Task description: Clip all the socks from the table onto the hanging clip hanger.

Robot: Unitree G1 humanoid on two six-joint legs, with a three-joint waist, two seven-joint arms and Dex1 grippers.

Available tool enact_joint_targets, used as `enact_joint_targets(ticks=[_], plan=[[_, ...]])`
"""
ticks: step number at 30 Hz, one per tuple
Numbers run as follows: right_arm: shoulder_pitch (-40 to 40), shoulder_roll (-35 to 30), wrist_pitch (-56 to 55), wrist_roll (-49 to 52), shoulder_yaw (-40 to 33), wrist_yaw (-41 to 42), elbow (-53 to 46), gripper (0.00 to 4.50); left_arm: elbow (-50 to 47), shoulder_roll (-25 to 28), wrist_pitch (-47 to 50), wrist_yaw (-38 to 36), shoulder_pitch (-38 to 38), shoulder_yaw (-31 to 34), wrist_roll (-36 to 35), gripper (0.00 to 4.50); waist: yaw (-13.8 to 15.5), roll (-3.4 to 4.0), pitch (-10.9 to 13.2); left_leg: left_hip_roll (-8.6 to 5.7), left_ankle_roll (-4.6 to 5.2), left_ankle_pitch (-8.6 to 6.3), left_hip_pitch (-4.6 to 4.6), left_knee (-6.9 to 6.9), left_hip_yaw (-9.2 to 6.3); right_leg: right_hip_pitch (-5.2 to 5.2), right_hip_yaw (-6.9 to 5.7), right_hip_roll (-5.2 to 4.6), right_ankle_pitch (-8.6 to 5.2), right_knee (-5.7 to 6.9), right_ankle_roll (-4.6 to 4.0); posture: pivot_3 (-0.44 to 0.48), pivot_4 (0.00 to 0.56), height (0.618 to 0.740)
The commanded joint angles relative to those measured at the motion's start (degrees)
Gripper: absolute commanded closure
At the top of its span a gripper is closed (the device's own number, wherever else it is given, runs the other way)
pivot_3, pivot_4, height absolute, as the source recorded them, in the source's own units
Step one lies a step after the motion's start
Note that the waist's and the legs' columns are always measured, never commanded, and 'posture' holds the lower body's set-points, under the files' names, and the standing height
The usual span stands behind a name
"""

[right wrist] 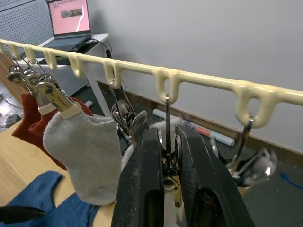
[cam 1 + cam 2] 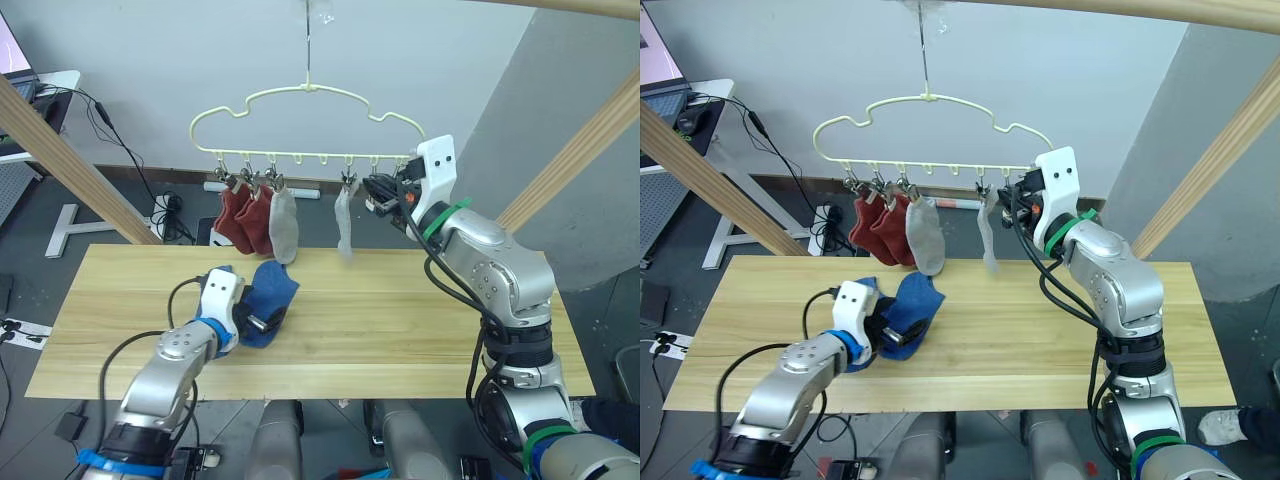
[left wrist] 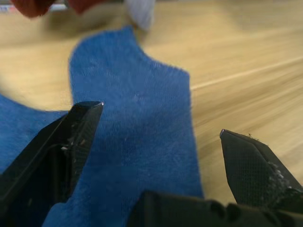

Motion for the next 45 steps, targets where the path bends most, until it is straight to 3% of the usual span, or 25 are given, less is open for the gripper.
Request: enact_joint_targets(ticks=[1,7,13,16,27,30,33,39,45], plan=[[-1.2,-0.3,0.4,0.8,-0.9,-0.4,-0.9,4.37,7.0,-2.7,-6.2,1.4,-3.3,-1.2,3.3,0.03,-0.1,0.00,0.0,0.01,0.00,0.00,0.00,0.01,0.01,0.00,0.00,0.01,0.00,0.00,0.00,-0.094,0.292,0.740],[-0.9,0.3,1.6,0.9,-0.9,-1.8,-1.8,4.37,20.8,-5.7,-12.9,6.2,-10.6,-2.4,9.9,0.03,-0.3,-0.01,0.0,0.01,0.00,0.00,-0.03,0.00,-0.02,0.00,-0.01,0.02,0.02,0.02,-0.01,-0.106,0.296,0.740],[-0.6,0.4,2.0,1.0,-0.9,-2.2,-2.3,4.37,22.9,-5.7,-13.4,5.3,-11.0,-2.7,11.1,0.03,-0.5,-0.01,0.0,0.00,0.01,0.00,-0.02,0.01,-0.01,0.02,0.00,0.02,0.03,0.02,0.01,-0.117,0.296,0.740],[-0.6,0.1,2.0,1.1,-1.3,-2.6,-2.1,4.37,20.8,-5.6,-10.6,2.2,-8.5,-2.6,9.3,0.56,-0.7,0.00,0.0,0.01,0.01,0.00,0.00,0.02,-0.01,0.03,-0.01,0.02,0.03,0.03,0.01,-0.117,0.296,0.740],[-2.4,-2.5,1.5,1.4,-2.3,-1.4,1.5,4.37,8.1,-7.3,-5.2,-3.8,-0.4,-4.8,7.0,3.78,-0.8,0.08,-0.1,0.00,0.02,0.01,0.10,0.06,0.00,0.13,0.02,0.00,0.04,0.03,0.04,-0.117,0.295,0.740],[-3.0,-4.1,2.7,2.0,-3.0,-0.8,2.7,4.37,5.3,-7.8,-5.1,-5.3,-0.3,-4.1,5.4,4.46,-0.6,0.08,-0.1,-0.02,0.04,0.02,0.09,0.08,0.02,0.14,0.03,-0.01,0.05,0.02,0.06,-0.116,0.293,0.740],[-4.1,-4.5,6.5,3.9,-5.0,-1.0,3.9,4.37,0.9,-8.2,-6.2,-8.8,0.0,-4.3,2.6,4.46,-0.7,0.08,-0.1,-0.01,0.04,0.02,0.09,0.07,0.01,0.13,0.02,0.00,0.04,0.02,0.08,-0.117,0.294,0.740],[-11.8,-2.1,24.5,11.7,-17.4,-6.4,8.6,4.37,-9.1,-9.3,-17.0,-13.2,-2.2,-6.0,1.4,4.46,-0.2,0.08,-0.1,0.00,0.05,0.02,-0.01,0.09,-0.01,0.10,0.00,-0.01,0.07,0.00,0.02,-0.128,0.290,0.740],[-21.7,3.0,41.2,12.2,-32.7,-13.7,14.6,4.37,-13.2,-14.9,-18.8,-8.6,-8.6,-7.2,2.7,4.46,-0.3,0.08,-0.1,-0.04,0.07,0.02,-0.06,0.10,0.00,0.09,0.01,-0.02,0.08,-0.02,0.03,-0.136,0.286,0.740]])
